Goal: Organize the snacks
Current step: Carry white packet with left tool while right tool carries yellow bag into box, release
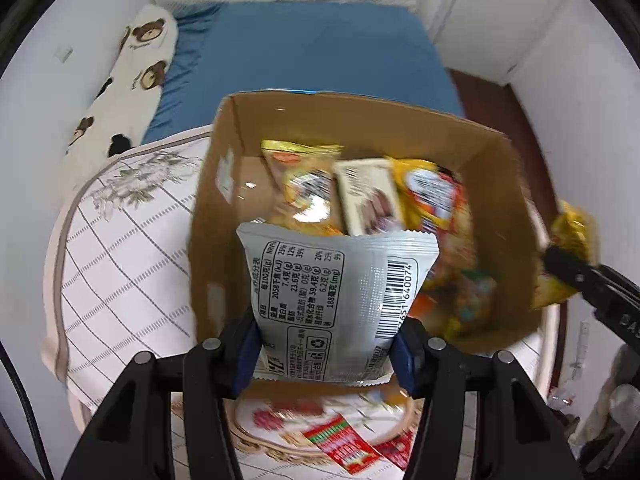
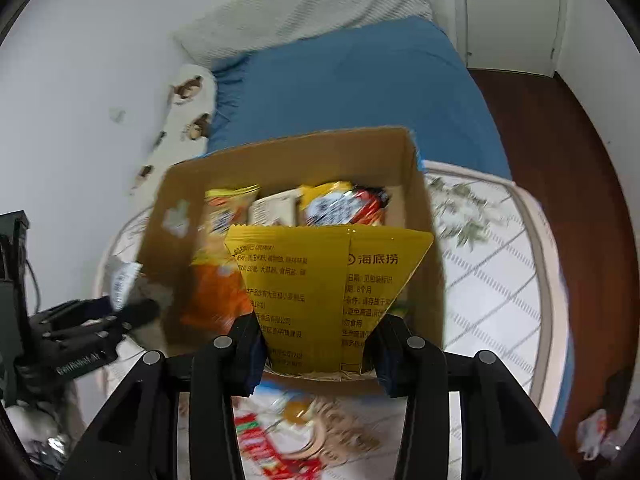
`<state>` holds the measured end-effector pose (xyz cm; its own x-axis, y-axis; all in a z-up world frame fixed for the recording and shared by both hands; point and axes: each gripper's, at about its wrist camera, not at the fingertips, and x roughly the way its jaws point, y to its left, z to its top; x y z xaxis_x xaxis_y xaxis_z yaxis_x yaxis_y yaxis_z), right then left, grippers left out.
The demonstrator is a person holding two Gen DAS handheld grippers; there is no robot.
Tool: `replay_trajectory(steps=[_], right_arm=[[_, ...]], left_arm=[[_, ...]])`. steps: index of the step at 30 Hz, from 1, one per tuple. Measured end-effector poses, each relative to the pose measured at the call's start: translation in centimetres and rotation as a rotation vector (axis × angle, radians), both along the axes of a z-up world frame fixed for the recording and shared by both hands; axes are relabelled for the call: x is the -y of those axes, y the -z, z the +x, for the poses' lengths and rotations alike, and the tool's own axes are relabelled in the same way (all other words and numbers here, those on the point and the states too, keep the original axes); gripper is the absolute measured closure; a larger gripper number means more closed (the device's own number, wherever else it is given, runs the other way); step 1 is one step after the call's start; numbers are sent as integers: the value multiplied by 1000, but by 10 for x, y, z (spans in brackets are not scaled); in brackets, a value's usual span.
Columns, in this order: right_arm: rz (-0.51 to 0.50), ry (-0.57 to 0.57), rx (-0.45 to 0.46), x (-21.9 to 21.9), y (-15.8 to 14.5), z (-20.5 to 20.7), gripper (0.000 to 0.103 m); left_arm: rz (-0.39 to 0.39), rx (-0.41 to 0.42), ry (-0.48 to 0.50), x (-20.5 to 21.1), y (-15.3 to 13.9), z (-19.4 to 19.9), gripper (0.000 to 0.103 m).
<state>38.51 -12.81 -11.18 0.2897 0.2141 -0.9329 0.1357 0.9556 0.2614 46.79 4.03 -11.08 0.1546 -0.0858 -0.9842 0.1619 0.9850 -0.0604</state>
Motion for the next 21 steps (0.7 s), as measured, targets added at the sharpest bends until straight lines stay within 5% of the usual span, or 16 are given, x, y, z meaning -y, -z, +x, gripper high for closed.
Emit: replay_trajectory(steps=[5, 7, 8, 10, 21], right_arm=[[-19, 21, -108, 7, 53, 45, 54], [-31, 41, -135, 9, 75, 56, 31], [-37, 45, -146, 10, 82, 58, 8], [-38, 49, -149, 10, 91, 60, 5], [-65, 19, -126, -2, 85, 50, 5]], left_arm=[[71, -56, -43, -8, 34, 36, 50], [82, -75, -60, -12, 43, 43, 46], [70, -88, -59, -13, 48, 46, 34], [71, -85, -50, -13, 54, 49, 18], [26, 4, -28, -5, 52, 29, 15]])
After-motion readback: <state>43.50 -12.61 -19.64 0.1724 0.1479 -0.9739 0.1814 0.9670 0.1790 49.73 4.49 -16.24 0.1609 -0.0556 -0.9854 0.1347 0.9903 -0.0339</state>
